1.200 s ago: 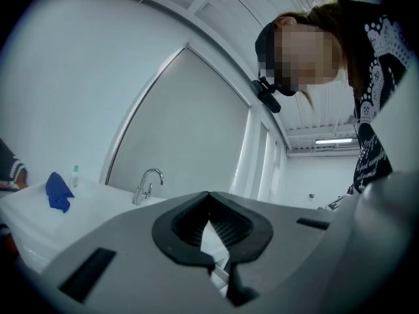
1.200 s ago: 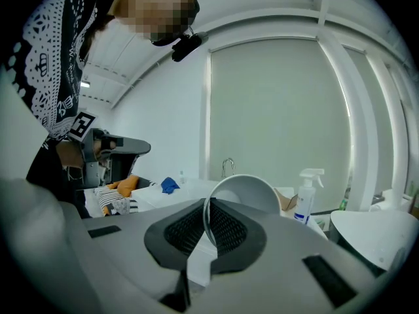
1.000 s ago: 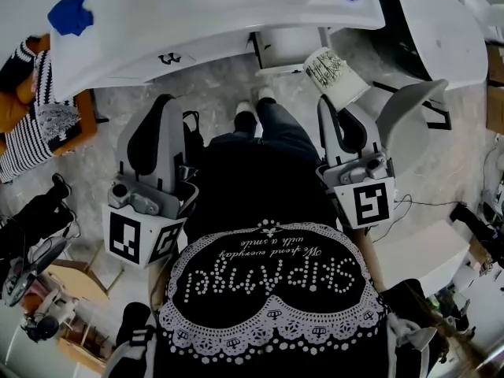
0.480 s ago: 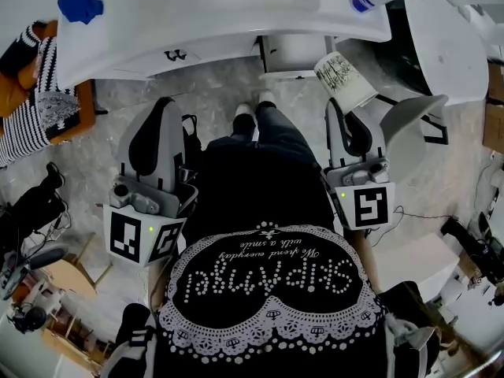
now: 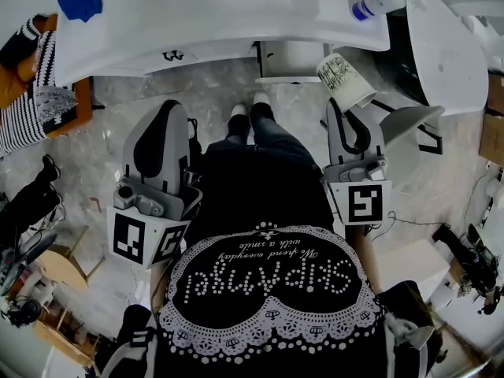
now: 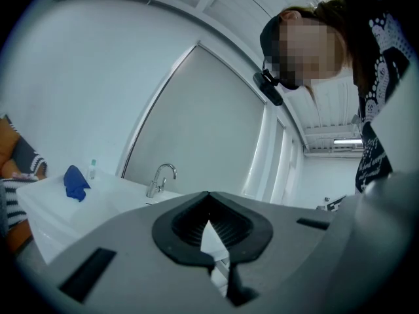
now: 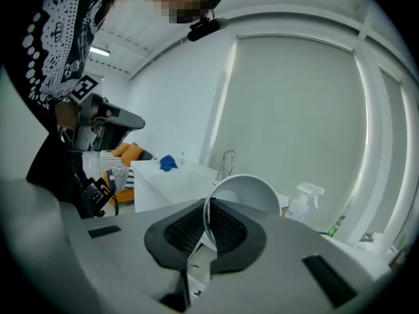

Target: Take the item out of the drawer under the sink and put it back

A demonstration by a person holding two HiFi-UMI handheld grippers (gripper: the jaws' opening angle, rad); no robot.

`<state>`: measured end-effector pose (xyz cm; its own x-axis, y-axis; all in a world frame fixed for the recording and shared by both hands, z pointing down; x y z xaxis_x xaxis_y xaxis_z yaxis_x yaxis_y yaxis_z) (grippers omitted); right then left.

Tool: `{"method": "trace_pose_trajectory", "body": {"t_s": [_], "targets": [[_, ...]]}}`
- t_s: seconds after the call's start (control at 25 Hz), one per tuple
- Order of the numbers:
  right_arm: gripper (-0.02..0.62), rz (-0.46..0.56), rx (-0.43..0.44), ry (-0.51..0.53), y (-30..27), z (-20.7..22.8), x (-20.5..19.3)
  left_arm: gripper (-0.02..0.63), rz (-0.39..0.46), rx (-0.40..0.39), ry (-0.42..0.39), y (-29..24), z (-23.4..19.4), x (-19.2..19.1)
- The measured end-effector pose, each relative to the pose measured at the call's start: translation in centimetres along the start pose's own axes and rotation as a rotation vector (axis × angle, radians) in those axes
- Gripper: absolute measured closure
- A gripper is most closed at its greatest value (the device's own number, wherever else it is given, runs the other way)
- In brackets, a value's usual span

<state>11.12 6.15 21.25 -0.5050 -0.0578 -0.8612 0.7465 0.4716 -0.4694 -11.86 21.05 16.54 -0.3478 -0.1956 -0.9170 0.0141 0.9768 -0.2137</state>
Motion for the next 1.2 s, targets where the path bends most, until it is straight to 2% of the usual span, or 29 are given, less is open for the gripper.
{"method": "trace_pose_trajectory", "body": {"t_s": [0.32,0.72,0.96,1.12,1.2], "targets": [[0.569,-0.02,0.024,0.065,-1.3,1.0,-0.2,0.601,0.017,0.026,0.004,-0.8,0.3,0.7],[0.569,-0.089,0.1,0.187,-3.5,1.7,-1.9,0.601,0.044,0.084,0.006,-1.3,0.4,1.2],[0.569,-0.133,0.129,0.228,-4.9,2.1,-2.5,0.601,-0.002,0.083,-0.006,-1.0,-0.2,0.6],[0.569,-0.16,0.144,0.235,-5.5,2.3,-3.2,0.601,0.065,0.092,-0.01,-1.6,0.0,1.5],[0.569,-0.168,0.153,0.237,-5.8,2.6,-3.6,0.601,0.059,0.114,0.006,-1.9,0.1,1.6]]}}
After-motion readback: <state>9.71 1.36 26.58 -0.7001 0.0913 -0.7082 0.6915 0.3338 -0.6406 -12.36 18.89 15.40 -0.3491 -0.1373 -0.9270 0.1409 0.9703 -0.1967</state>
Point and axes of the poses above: the fingertips, and each gripper's own axes: y backward along the fingers, z to its right, x out of its top, the point moved 7 cm from there along y, backward along the fingers, and after that the axes turned 9 degrees about -z, right-handed, at the moved point
